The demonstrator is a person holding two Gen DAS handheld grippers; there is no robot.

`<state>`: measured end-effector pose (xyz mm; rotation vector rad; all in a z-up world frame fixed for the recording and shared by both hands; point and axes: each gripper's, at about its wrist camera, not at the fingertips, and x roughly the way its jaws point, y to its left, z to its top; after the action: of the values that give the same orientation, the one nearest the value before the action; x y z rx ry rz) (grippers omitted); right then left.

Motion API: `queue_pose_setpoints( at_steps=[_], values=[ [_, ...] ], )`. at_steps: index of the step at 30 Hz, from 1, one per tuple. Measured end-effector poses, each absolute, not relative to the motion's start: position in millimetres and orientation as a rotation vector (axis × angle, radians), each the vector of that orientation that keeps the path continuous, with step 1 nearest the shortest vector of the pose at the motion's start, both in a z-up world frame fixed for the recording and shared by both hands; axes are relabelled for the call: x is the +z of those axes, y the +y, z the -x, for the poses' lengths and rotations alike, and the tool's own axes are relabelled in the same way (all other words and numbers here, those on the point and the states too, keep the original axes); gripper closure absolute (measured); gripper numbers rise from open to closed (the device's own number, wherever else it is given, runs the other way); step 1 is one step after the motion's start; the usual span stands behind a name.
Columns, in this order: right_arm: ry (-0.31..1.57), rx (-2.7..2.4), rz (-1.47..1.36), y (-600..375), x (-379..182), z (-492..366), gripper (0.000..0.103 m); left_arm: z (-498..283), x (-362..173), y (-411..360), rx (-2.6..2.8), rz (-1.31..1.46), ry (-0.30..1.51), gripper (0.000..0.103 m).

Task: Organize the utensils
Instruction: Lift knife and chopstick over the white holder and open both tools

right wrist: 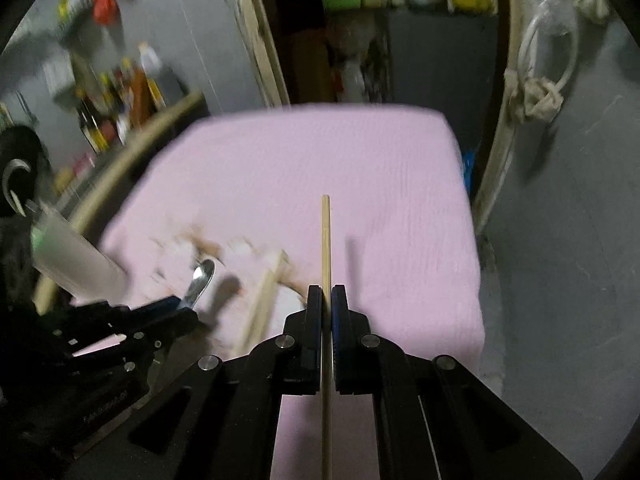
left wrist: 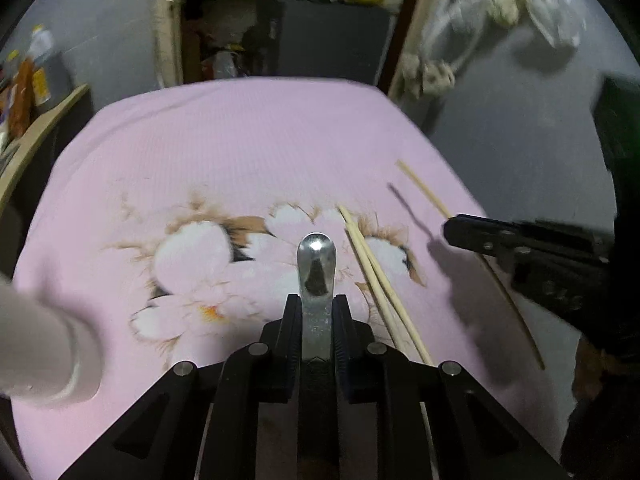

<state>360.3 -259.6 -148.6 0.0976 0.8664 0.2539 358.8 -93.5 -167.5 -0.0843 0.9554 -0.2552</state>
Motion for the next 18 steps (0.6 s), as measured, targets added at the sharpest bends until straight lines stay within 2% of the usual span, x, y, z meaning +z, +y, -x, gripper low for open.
queue_pose_setpoints(
  at_steps=[9, 18],
  values=[
    [0.574, 0.274, -0.298, -260, -88, -313, 0.099, -316, -96, -46, -0.252, 0.182, 0.714, 0.088],
    [0.361, 0.323, -0.369, -208, -34, -299, 0.099, -300, -29, 15, -0.228, 0.219, 0.529, 0.088]
  ],
)
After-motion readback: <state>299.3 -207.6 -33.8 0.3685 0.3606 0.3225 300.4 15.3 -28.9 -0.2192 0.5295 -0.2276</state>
